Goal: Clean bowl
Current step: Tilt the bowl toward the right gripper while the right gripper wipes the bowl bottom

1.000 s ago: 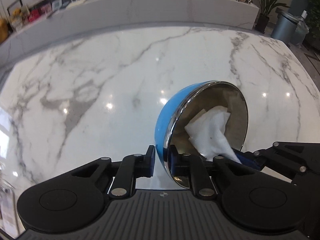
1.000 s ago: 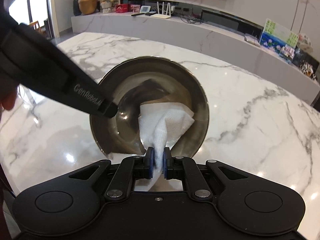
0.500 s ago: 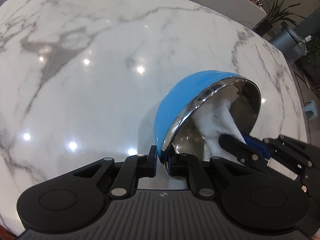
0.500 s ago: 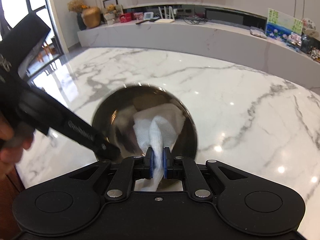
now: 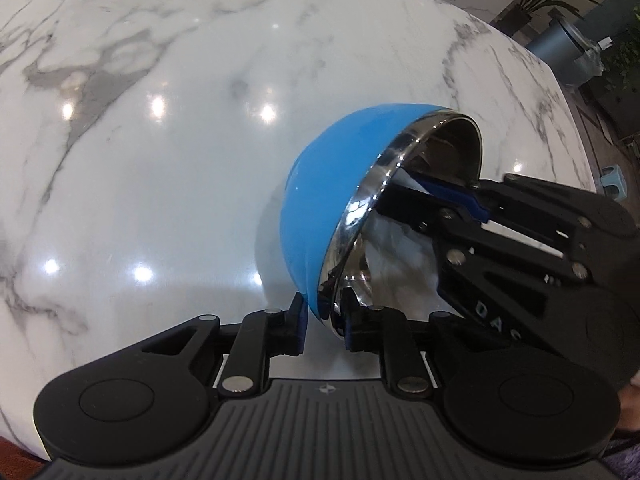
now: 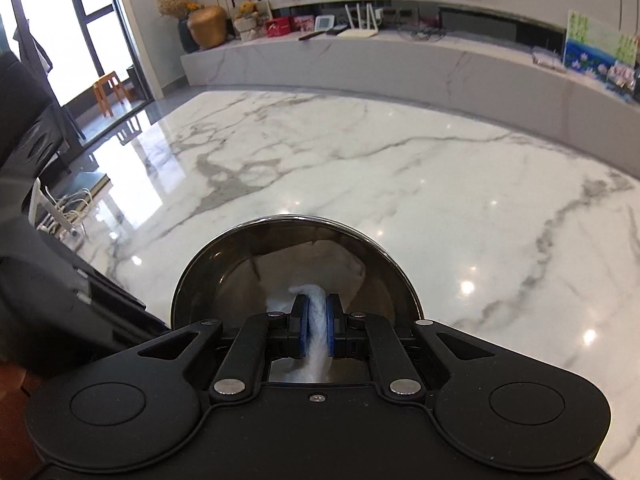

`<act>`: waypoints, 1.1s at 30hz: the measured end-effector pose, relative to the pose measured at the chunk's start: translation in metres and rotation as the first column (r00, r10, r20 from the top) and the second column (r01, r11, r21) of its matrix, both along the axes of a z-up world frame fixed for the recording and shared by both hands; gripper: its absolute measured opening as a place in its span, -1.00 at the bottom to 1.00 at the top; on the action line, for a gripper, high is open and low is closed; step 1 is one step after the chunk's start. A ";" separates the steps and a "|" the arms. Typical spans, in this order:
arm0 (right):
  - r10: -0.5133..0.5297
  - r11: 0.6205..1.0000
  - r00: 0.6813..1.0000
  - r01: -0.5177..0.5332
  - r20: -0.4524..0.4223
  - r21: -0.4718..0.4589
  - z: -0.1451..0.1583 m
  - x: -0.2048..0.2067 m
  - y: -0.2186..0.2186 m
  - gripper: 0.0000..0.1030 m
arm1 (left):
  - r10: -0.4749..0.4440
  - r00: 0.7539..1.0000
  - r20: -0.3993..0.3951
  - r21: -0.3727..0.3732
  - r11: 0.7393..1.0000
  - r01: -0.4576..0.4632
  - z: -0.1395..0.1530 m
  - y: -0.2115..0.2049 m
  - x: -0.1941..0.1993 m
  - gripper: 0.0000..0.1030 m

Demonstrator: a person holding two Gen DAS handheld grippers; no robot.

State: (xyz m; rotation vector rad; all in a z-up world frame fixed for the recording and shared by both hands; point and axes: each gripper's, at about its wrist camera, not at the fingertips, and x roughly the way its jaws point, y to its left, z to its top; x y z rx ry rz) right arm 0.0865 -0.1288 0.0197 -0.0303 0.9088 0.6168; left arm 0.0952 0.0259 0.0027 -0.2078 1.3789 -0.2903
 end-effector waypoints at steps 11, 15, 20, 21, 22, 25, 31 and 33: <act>0.144 0.987 0.988 -0.147 -0.048 -0.066 0.012 0.018 0.049 -0.86 | 0.120 0.991 -0.060 -0.108 0.986 -0.125 -0.011 0.049 -0.005 -0.64; 0.199 0.973 0.978 -0.205 -0.068 -0.101 0.013 0.020 0.074 -0.86 | 0.184 0.980 -0.070 -0.124 0.974 -0.192 -0.014 0.071 -0.008 -0.61; 0.225 0.964 0.971 -0.234 -0.083 -0.129 0.011 0.023 0.103 -0.86 | 0.245 0.969 -0.030 -0.117 0.962 -0.247 -0.006 0.096 -0.010 -0.52; 0.227 0.963 0.969 -0.238 -0.093 -0.130 0.011 0.025 0.110 -0.86 | 0.256 0.966 -0.027 -0.122 0.958 -0.258 -0.006 0.101 -0.009 -0.52; 0.233 0.960 0.968 -0.244 -0.097 -0.134 0.011 0.027 0.115 -0.86 | 0.268 0.963 -0.023 -0.129 0.955 -0.269 -0.006 0.106 -0.010 -0.52; 0.237 0.953 0.965 -0.254 -0.115 -0.165 0.009 0.032 0.129 -0.87 | 0.300 0.954 -0.003 -0.124 0.947 -0.298 -0.005 0.118 -0.009 -0.41; 0.225 0.947 0.962 -0.254 -0.158 -0.198 -0.001 0.038 0.140 -0.87 | 0.331 0.942 0.049 -0.120 0.939 -0.323 0.002 0.136 -0.003 -0.26; 0.222 0.945 0.961 -0.253 -0.164 -0.207 -0.005 0.039 0.140 -0.87 | 0.323 0.943 0.081 -0.076 0.945 -0.317 0.006 0.137 0.000 -0.28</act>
